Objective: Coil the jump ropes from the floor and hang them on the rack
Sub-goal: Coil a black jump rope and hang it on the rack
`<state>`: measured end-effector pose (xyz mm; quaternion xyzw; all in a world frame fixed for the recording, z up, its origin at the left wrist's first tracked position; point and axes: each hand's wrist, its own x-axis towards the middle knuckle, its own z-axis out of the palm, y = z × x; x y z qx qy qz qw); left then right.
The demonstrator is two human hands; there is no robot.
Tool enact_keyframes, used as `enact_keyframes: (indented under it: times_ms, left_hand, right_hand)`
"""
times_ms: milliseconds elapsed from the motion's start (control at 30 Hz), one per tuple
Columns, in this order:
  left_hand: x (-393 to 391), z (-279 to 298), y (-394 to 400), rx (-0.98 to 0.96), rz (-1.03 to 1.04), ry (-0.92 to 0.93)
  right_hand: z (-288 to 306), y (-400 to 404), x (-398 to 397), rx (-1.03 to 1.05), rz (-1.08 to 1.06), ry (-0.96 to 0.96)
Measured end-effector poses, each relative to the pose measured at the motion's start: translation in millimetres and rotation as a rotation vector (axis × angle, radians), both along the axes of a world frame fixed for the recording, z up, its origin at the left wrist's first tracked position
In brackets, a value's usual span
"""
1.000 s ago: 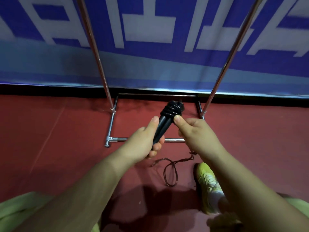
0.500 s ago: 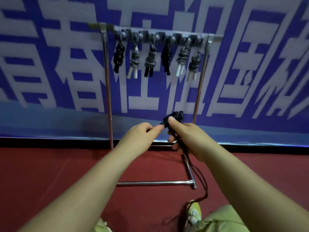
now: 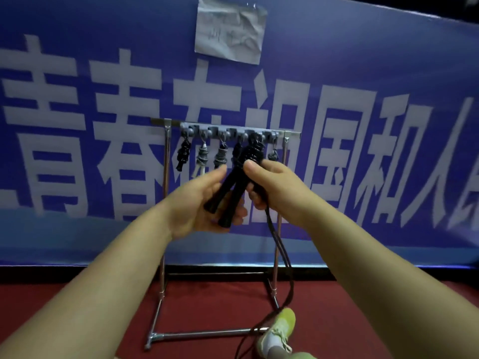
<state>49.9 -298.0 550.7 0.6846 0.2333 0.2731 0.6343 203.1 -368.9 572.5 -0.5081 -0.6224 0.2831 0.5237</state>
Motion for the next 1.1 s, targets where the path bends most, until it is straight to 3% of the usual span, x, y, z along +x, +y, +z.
enact_keyframes:
  times_ms: [133, 200, 267, 433, 600, 867, 1000, 1100]
  left_hand:
    - [-14, 1, -9, -0.251, -0.323, -0.101]
    - [-8, 4, -12, -0.298, -0.350, -0.152]
    - [-1, 8, -15, -0.272, -0.252, -0.146]
    - [0, 13, -21, 0.140, 0.080, 0.035]
    - [4, 11, -30, 0.350, 0.229, 0.069]
    - [9, 12, -27, 0.787, 0.473, 0.357]
    - [13, 16, -26, 1.004, 0.606, 0.537]
    - [18, 16, -27, 1.117, 0.648, 0.540]
  right_hand:
    - [17, -20, -5, 0.006, 0.116, -0.023]
    - [26, -23, -3, -0.015, 0.103, -0.074]
    - [34, -25, 0, -0.060, 0.053, -0.160]
    - [38, -28, 1, -0.135, -0.072, -0.266]
    - [31, -25, 4, -0.160, -0.102, -0.253]
    - [18, -23, 7, -0.196, -0.252, -0.258]
    - [13, -29, 11, -0.323, -0.232, -0.100]
    - [12, -32, 11, -0.304, -0.189, -0.029]
